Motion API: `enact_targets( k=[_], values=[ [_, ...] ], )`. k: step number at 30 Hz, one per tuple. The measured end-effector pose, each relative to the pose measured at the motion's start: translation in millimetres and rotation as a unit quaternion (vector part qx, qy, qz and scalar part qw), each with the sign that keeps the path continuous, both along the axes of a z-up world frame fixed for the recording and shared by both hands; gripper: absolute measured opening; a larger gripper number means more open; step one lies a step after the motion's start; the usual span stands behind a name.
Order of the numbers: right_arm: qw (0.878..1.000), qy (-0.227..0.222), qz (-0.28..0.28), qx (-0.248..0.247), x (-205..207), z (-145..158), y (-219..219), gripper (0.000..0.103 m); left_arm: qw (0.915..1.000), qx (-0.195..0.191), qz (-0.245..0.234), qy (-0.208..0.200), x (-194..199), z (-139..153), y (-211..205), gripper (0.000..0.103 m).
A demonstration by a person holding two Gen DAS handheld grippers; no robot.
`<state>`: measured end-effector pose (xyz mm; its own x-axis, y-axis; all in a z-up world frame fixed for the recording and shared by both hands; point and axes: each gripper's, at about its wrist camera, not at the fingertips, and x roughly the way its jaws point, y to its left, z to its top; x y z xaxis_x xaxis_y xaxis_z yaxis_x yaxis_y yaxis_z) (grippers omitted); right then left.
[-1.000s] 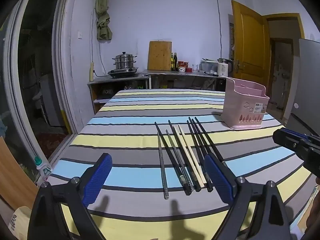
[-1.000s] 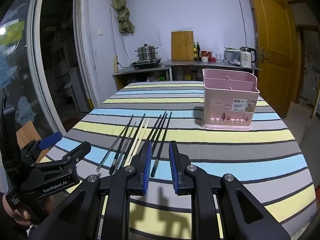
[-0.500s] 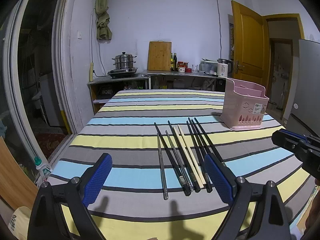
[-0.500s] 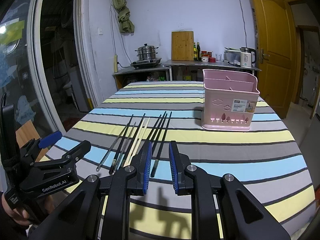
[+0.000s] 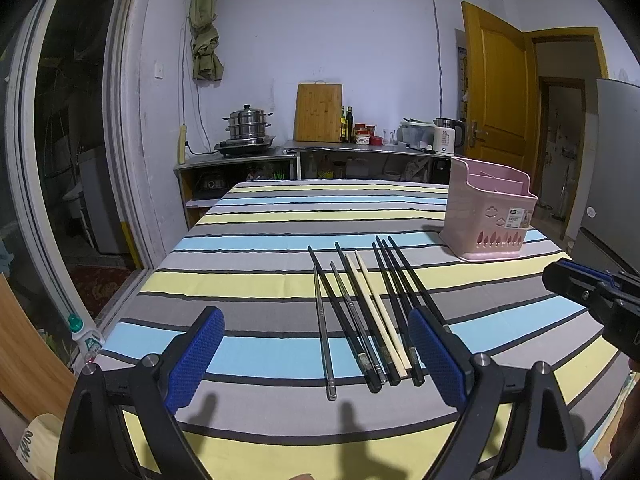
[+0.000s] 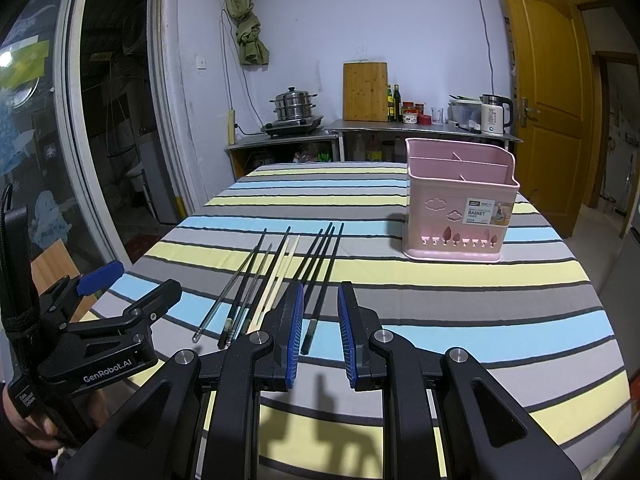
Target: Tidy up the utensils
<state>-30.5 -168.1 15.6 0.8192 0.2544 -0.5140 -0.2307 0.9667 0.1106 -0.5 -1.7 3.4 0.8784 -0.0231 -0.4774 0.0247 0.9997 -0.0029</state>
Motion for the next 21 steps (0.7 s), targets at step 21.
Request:
enact_targets(
  k=[21],
  values=[
    [1.000,0.001,-0.001,0.000,-0.6,-2.2,2.8,0.018,1.0000,0.000,-0.003,0.001,0.3,1.0,-0.9,0.094]
  ],
)
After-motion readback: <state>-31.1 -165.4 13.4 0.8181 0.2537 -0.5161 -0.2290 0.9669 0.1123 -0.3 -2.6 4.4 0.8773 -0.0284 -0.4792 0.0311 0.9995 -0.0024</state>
